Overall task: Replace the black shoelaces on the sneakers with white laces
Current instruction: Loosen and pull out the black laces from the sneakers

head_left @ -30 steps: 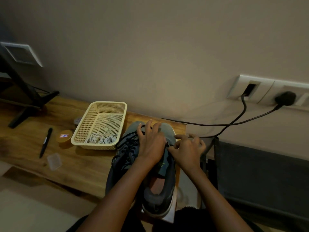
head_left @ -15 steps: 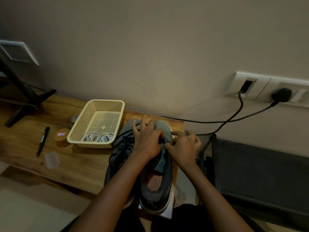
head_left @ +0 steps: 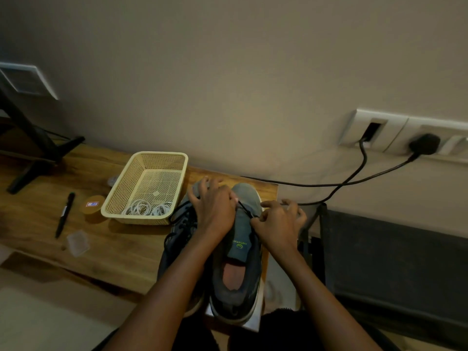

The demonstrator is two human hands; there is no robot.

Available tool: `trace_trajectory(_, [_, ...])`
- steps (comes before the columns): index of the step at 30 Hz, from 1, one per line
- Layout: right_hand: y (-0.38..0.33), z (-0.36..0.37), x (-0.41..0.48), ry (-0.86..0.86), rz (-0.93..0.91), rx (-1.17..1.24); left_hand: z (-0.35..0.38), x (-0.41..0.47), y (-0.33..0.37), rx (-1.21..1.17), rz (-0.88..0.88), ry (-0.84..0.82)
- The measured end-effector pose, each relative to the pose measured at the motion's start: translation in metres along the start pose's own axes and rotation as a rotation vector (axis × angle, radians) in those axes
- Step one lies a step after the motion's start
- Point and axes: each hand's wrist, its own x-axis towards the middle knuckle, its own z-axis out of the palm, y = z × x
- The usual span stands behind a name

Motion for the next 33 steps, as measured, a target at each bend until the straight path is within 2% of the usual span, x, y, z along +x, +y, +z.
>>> trace_trajectory(3, [0.001,0.003,0.002,-0.01,0.004,0.023,-0.007,0.003,-0.007,-0.073,-0.097,0.061])
trace_trajectory(5, [0.0,0.005,0.002,-0.002,-0.006,0.046,-0.009,0.003,-0.007,-0.074,-0.073,0.062])
trace_trajectory(9, [-0.001,0.004,0.003,-0.009,-0.033,0.032,-0.004,-0.003,0.002,0.032,0.154,-0.108])
trace_trajectory(11, [-0.002,0.002,0.002,-0.004,-0.04,0.021,0.001,-0.008,0.006,0.145,0.193,-0.201])
trace_trajectory(13, [-0.003,0.0,0.001,0.006,-0.037,0.027,0.006,-0.011,0.008,0.19,0.169,-0.214])
trace_trajectory(20, [0.0,0.004,0.0,0.035,-0.019,-0.012,0.009,-0.008,0.01,0.17,0.119,-0.159])
trace_trajectory(26, [0.003,0.006,0.001,0.049,-0.011,0.013,-0.005,0.007,-0.006,-0.025,-0.118,0.095])
trace_trajectory(28, [0.002,0.006,0.001,0.047,-0.017,0.033,-0.008,0.008,-0.011,-0.092,-0.14,0.122])
trace_trajectory(30, [0.001,0.007,0.001,0.047,-0.023,0.037,-0.01,0.006,-0.01,-0.134,-0.076,0.094])
trace_trajectory(33, [0.001,0.007,0.001,0.051,-0.03,0.03,-0.006,-0.002,-0.002,-0.045,0.111,-0.031])
